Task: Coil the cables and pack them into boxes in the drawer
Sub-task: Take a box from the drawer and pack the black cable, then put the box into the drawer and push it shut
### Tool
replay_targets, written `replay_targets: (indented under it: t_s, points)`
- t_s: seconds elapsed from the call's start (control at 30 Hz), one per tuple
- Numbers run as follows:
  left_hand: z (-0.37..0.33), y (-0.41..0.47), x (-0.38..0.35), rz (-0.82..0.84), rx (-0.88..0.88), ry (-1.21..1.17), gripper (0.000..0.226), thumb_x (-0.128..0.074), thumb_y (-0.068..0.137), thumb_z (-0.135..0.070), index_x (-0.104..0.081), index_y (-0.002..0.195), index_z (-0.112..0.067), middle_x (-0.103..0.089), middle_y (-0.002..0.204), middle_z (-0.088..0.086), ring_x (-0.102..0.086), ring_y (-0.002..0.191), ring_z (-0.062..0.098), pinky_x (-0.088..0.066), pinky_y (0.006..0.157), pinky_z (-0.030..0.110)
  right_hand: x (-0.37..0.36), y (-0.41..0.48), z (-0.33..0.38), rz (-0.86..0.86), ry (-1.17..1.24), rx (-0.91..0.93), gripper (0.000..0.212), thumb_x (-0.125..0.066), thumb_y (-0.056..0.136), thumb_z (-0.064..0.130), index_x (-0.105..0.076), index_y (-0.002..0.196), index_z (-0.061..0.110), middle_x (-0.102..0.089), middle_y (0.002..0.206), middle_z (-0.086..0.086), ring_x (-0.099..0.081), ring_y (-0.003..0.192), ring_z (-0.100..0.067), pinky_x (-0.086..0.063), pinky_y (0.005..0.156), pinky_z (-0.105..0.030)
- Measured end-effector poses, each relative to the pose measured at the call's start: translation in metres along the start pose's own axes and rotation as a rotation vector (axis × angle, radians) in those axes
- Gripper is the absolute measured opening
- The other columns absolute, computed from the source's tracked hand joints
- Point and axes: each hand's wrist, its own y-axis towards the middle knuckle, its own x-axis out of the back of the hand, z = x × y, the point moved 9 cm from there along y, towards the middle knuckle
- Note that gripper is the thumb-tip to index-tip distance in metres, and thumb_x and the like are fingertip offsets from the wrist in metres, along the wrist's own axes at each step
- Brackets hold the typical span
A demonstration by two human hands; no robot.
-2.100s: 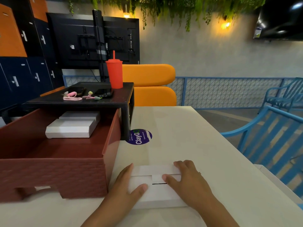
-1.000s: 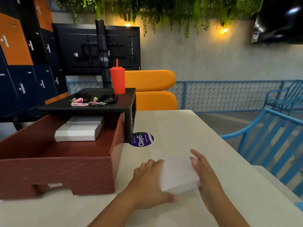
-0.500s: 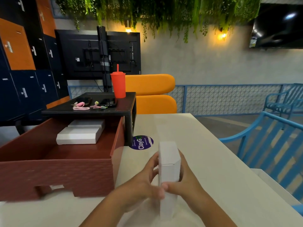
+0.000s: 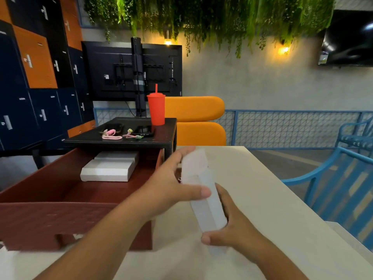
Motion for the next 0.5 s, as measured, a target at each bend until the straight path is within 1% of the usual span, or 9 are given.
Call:
replay_targets:
  t_s: [0.07, 0.13, 0.2, 0.23, 0.27, 0.33, 0.4, 0.43, 0.5]
  points:
    - [-0.024, 0.003, 0.017, -0.002, -0.058, -0.024, 0.094, -0.082, 0.033, -0.024, -0.047, 0.120, -0.030, -0.063, 0.108, -0.003, -0.065, 0.094, 0.011, -0.055, 0.072, 0.029, 0.002, 0.014, 0.029, 0.005, -0.067, 0.042, 0.092, -0.082, 0.044, 0.033, -0.028, 0.113, 0.062, -0.043, 0.115, 0.034, -0.044, 0.100, 0.020, -0.044, 0.073, -0.005]
    - [-0.044, 0.002, 0.041, -0.010, -0.113, -0.040, 0.099, -0.087, 0.029, -0.022, -0.048, 0.119, -0.026, -0.066, 0.100, -0.007, -0.065, 0.089, 0.008, -0.054, 0.068, 0.024, -0.002, 0.033, 0.061, 0.013, -0.152, 0.125, 0.091, -0.080, 0.048, 0.033, -0.026, 0.116, 0.060, -0.042, 0.112, 0.033, -0.043, 0.100, 0.019, -0.044, 0.071, -0.004]
    - [-0.058, -0.001, 0.069, -0.063, -0.138, -0.070, 0.101, -0.092, 0.027, -0.022, -0.049, 0.119, -0.025, -0.069, 0.095, -0.010, -0.067, 0.088, 0.008, -0.055, 0.069, 0.023, -0.009, 0.053, 0.092, 0.028, -0.214, 0.203, 0.097, -0.086, 0.052, 0.029, -0.024, 0.123, 0.053, -0.044, 0.111, 0.030, -0.045, 0.099, 0.016, -0.044, 0.071, -0.005]
    - [-0.062, -0.004, 0.085, -0.103, -0.140, -0.083, 0.099, -0.091, 0.032, -0.018, -0.049, 0.121, -0.025, -0.070, 0.095, -0.011, -0.067, 0.088, 0.008, -0.057, 0.072, 0.026, -0.014, 0.064, 0.105, 0.041, -0.241, 0.230, 0.097, -0.087, 0.055, 0.026, -0.024, 0.124, 0.051, -0.044, 0.110, 0.030, -0.046, 0.098, 0.015, -0.044, 0.071, -0.006]
    - [-0.065, -0.006, 0.101, -0.148, -0.137, -0.081, 0.094, -0.087, 0.042, -0.011, -0.048, 0.127, -0.024, -0.070, 0.098, -0.010, -0.067, 0.090, 0.008, -0.057, 0.077, 0.029, -0.021, 0.076, 0.114, 0.057, -0.279, 0.246, 0.094, -0.087, 0.058, 0.026, -0.024, 0.124, 0.051, -0.045, 0.109, 0.029, -0.047, 0.098, 0.012, -0.044, 0.072, -0.009]
    - [-0.061, -0.014, 0.137, -0.260, -0.096, -0.045, 0.090, -0.075, 0.058, -0.013, -0.037, 0.140, -0.022, -0.064, 0.114, -0.005, -0.066, 0.098, 0.010, -0.054, 0.087, 0.034, -0.036, 0.103, 0.127, 0.073, -0.378, 0.261, 0.090, -0.086, 0.056, 0.034, -0.027, 0.124, 0.047, -0.047, 0.110, 0.025, -0.050, 0.100, 0.003, -0.048, 0.081, -0.022]
    - [-0.051, -0.027, 0.171, -0.381, -0.021, 0.116, 0.104, -0.081, 0.060, -0.030, -0.023, 0.147, -0.027, -0.057, 0.124, -0.008, -0.060, 0.109, 0.012, -0.049, 0.096, 0.037, -0.055, 0.130, 0.132, 0.085, -0.481, 0.259, 0.095, -0.081, 0.050, 0.045, -0.028, 0.128, 0.041, -0.049, 0.115, 0.016, -0.051, 0.103, -0.007, -0.049, 0.086, -0.037]
    - [-0.044, -0.034, 0.185, -0.439, 0.024, 0.231, 0.111, -0.083, 0.062, -0.039, -0.015, 0.149, -0.030, -0.055, 0.126, -0.012, -0.056, 0.113, 0.011, -0.044, 0.100, 0.035, -0.065, 0.142, 0.133, 0.093, -0.546, 0.261, 0.097, -0.079, 0.047, 0.049, -0.028, 0.129, 0.039, -0.050, 0.115, 0.012, -0.052, 0.103, -0.011, -0.048, 0.087, -0.040]
    - [-0.028, -0.053, 0.214, -0.535, 0.127, 0.445, 0.108, -0.074, 0.073, -0.041, 0.001, 0.149, -0.030, -0.051, 0.129, -0.015, -0.048, 0.118, 0.009, -0.038, 0.099, 0.031, -0.089, 0.163, 0.130, 0.123, -0.686, 0.245, 0.100, -0.078, 0.049, 0.050, -0.026, 0.133, 0.034, -0.050, 0.114, 0.008, -0.050, 0.102, -0.016, -0.046, 0.087, -0.038]
